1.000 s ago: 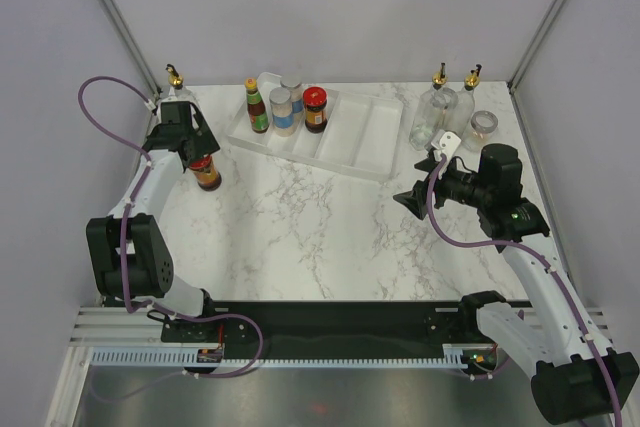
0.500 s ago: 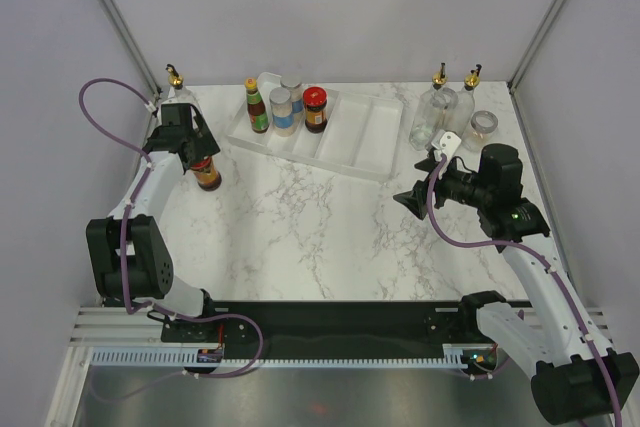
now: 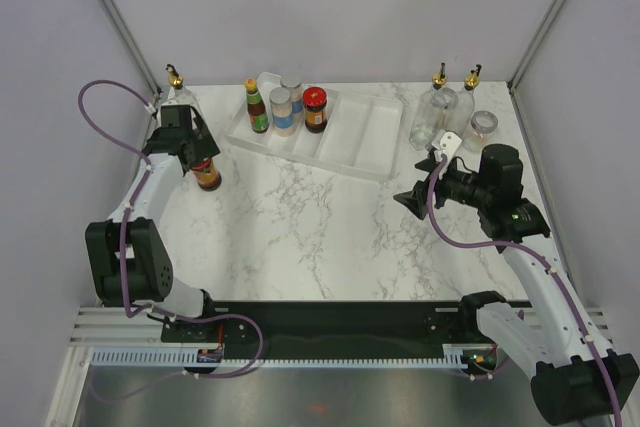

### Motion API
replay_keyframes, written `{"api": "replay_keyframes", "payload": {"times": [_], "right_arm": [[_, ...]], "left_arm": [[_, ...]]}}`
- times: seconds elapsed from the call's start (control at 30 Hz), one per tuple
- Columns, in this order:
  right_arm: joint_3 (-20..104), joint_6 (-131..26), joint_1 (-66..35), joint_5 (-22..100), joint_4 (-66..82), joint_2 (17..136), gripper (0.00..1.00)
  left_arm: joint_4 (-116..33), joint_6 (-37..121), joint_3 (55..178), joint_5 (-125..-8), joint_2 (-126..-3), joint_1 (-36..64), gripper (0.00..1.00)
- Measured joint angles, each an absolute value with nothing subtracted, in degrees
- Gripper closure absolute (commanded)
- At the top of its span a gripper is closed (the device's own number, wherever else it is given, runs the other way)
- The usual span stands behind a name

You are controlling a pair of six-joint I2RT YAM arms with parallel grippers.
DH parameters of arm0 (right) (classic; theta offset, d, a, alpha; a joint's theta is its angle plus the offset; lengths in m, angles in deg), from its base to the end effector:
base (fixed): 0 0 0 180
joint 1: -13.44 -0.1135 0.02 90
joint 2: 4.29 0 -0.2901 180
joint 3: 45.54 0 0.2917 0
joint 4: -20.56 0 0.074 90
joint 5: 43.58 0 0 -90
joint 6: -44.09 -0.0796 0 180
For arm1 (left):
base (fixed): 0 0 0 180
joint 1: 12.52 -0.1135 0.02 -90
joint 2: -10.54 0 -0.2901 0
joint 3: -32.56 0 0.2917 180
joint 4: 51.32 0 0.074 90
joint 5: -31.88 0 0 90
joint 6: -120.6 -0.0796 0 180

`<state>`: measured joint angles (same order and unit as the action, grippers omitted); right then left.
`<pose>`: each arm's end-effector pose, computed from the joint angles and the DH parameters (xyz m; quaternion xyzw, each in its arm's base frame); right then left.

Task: Organize the condiment bottles
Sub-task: Pick up the bottle from the center of the board.

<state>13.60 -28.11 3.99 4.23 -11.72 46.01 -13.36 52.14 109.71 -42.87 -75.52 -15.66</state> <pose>0.2328 0.0929 0.3286 -0.3757 0.7115 0.2628 0.5325 0.3896 0.0423 0.2477 -0.2446 0.8901 0.0636 0.3793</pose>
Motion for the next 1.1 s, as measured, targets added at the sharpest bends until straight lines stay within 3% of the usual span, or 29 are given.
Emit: {"api": "replay_keyframes", "payload": {"times": [0.53,0.77,1.1], "right_arm": [[13.60,-27.96,4.39,4.23,-11.70,45.99,0.02],[12.83,-26.97,6.64,3.81,-11.52,45.77,0.02],[12.40,-26.58,8.21,2.57,-11.50,44.48,0.02]], "left_arm": [[-13.38,52.14,109.62,-42.87,-71.52,-15.66,0.00],[-10.60,47.31,108.46,-61.74,-68.03,-15.57,0.00],[-9.69,46.06,107.85,-66.30,-67.33,-15.55,0.00]]}}
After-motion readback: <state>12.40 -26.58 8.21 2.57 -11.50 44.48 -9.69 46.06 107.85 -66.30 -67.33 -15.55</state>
